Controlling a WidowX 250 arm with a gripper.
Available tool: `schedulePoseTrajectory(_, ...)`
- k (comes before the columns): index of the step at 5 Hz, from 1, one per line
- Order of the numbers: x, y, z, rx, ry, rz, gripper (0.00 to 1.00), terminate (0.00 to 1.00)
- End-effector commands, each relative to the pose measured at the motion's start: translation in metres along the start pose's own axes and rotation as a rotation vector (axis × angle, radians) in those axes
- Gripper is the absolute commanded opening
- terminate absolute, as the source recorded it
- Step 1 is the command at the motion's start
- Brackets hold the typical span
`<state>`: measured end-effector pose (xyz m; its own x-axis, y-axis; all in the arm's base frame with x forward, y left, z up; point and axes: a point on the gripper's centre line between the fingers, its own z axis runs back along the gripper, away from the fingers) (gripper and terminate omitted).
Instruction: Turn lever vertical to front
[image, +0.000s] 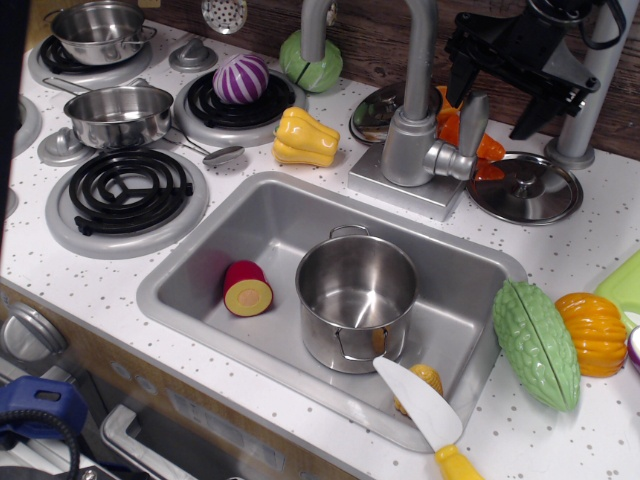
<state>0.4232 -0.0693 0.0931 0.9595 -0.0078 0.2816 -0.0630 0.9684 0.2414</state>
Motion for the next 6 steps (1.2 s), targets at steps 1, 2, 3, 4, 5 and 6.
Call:
schedulePoseTrajectory(1,0.012,0.006,0.012,-0.028,-0.045,0.031,0.0,0.0)
schedulePoseTrajectory(2,0.006,0.004,0.013,-0.056,-0.004,0.06,0.0,0.0)
schedulePoseTrajectory(3,-0.014,-0.01,0.026,-0.062,0.063,0.116,0.0,0.0)
schedulePoseTrajectory(4,-0.029,-0.018,0.033,-0.098,0.133,0.158,0.0,0.0)
schedulePoseTrajectory(5,-0.036,-0.018,0.021,-0.13,0.152,0.163,0.0,0.0)
schedulePoseTrajectory(6,-0.043,-0.023,0.004,-0.148,0.136,0.182,0.0,0.0)
